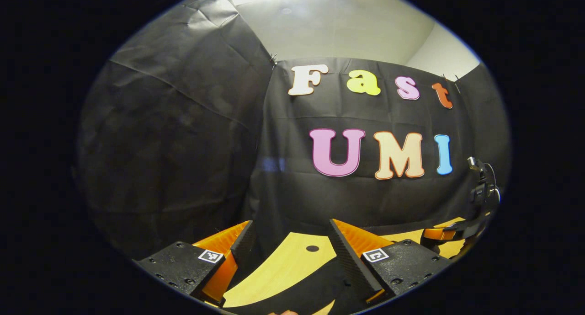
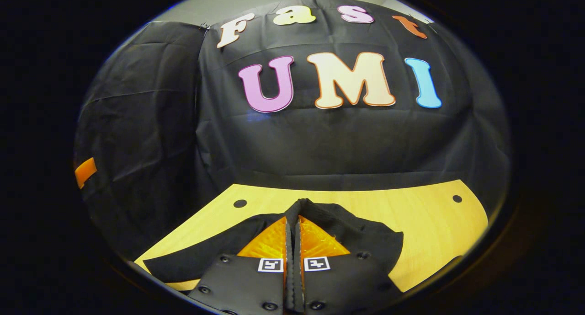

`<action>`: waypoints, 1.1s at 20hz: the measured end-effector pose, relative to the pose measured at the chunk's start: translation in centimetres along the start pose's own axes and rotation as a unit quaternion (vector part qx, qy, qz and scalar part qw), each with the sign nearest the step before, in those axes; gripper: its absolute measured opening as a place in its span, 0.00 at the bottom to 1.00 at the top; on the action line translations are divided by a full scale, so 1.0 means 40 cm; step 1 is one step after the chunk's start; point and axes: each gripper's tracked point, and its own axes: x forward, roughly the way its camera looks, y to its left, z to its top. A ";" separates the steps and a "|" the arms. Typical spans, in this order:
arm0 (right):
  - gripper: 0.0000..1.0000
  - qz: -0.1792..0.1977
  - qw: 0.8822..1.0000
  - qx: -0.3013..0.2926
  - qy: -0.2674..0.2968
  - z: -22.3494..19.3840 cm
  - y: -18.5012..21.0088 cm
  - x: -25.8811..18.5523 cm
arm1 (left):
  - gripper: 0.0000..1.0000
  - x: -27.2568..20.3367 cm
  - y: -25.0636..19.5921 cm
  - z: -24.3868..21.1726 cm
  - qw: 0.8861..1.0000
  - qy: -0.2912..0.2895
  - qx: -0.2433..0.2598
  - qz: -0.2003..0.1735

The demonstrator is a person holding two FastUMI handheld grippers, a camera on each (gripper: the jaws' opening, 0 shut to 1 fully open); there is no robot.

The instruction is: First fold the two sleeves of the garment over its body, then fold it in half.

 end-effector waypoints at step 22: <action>0.96 0.042 0.998 -0.051 0.006 -0.077 0.202 0.145 | 0.95 -0.126 0.235 -0.255 0.990 0.115 0.000 0.082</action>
